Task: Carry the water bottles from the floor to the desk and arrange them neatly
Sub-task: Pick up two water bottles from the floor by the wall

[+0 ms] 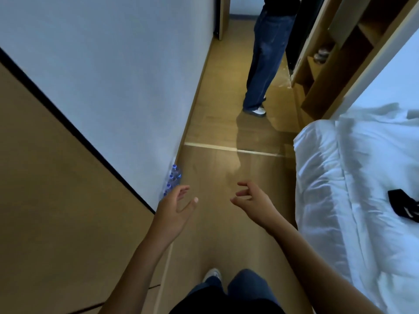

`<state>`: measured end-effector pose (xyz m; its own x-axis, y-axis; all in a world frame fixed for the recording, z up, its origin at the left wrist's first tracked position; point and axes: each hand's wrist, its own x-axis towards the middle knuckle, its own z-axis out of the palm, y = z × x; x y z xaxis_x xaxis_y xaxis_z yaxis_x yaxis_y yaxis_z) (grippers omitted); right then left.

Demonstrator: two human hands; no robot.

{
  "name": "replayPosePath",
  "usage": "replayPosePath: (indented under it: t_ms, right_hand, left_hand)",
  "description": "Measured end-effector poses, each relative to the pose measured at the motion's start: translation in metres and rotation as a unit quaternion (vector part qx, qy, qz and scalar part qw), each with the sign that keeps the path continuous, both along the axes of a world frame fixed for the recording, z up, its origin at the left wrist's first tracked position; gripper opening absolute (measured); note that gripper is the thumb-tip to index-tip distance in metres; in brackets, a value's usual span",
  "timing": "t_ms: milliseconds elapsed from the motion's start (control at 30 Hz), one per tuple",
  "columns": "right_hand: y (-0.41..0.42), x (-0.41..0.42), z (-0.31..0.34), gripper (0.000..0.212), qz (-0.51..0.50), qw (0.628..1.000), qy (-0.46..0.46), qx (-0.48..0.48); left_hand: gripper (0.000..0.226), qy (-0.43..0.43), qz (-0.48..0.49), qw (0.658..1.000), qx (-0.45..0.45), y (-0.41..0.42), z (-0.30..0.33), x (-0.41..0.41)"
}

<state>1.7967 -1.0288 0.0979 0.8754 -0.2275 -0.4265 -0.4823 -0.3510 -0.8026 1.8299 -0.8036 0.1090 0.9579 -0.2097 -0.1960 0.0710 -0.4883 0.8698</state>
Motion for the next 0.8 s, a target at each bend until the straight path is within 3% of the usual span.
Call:
replayPosePath:
  t_ms: [367,600,800]
  right_hand:
    - [-0.076,0.178,-0.01,0.054,0.062,0.998,0.018,0.007]
    - [-0.144,0.33,-0.01,0.051,0.162,0.986,0.023,-0.026]
    - [-0.149,0.429,-0.021,0.051,0.27,0.962,0.022,-0.029]
  left_hand:
    - [0.031,0.056,0.087,0.995,0.016,-0.063,-0.028,0.148]
    - [0.022,0.102,0.21,0.972,-0.002,-0.128,-0.039,0.242]
    - [0.023,0.112,0.271,0.956,0.021,-0.157,-0.041,0.289]
